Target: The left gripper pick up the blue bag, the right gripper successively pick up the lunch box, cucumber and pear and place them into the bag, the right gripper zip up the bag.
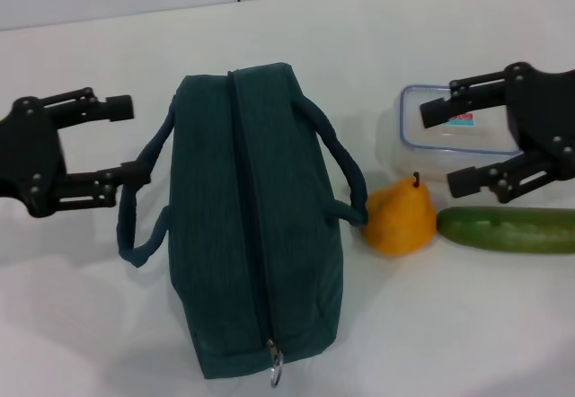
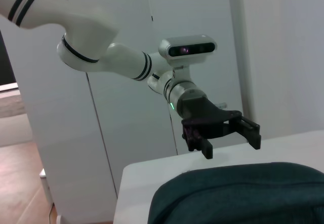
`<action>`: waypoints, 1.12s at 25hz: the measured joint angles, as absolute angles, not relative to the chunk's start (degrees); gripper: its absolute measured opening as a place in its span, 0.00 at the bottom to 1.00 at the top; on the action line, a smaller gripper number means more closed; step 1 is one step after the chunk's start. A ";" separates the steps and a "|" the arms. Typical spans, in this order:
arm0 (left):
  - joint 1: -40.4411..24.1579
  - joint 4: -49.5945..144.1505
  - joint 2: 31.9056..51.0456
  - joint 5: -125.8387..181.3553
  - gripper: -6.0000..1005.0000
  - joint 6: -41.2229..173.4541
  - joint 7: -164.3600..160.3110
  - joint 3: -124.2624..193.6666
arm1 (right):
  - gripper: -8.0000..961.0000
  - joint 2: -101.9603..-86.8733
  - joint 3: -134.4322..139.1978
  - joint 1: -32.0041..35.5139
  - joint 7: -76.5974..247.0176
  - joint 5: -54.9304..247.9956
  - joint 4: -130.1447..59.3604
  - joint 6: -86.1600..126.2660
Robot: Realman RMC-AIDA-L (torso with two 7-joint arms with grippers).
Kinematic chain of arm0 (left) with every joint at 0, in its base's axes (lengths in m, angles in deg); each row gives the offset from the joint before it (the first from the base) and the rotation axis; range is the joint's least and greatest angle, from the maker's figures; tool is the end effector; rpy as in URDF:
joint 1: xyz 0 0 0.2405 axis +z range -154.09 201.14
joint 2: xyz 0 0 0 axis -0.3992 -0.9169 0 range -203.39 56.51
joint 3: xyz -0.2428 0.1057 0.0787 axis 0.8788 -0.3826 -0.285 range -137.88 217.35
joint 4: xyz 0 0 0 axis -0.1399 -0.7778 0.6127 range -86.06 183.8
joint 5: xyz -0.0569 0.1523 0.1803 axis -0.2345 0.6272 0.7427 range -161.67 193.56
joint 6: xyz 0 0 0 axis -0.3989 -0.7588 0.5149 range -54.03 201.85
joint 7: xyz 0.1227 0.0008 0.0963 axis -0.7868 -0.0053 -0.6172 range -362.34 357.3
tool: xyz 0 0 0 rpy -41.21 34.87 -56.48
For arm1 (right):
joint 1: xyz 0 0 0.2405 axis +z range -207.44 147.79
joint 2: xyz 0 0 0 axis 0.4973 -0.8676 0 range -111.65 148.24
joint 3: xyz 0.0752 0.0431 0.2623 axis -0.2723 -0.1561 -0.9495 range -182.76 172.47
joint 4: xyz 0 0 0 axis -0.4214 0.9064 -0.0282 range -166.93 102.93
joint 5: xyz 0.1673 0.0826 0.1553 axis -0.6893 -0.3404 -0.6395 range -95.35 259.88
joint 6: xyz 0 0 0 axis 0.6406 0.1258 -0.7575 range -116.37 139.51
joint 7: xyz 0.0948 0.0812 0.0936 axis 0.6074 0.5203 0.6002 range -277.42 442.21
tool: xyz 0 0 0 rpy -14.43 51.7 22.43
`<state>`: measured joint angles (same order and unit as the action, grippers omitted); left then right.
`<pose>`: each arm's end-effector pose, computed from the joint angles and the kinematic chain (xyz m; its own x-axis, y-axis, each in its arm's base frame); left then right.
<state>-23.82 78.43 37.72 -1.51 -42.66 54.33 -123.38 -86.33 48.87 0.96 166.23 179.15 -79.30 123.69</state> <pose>-0.2710 0.3664 0.0469 0.7981 0.0807 0.5970 0.1608 -0.9836 -0.0820 0.2402 0.3576 0.0940 0.8716 -0.0995 -0.4800 -0.0922 -0.9950 0.0387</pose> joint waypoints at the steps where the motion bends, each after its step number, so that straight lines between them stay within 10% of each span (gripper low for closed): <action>1: -23.78 78.54 37.47 -1.31 0.81 -42.66 54.69 -123.38 | 0.86 -86.19 47.97 0.88 166.16 179.70 -79.67 124.35; 21: -27.42 80.87 38.34 -0.44 0.81 -42.72 72.43 -123.41 | 0.86 -87.67 42.42 -0.50 166.45 183.18 -81.27 124.24; 28: -35.38 98.33 45.57 7.94 0.81 -42.80 88.19 -123.46 | 0.86 -87.36 42.40 1.32 167.07 183.11 -81.74 122.91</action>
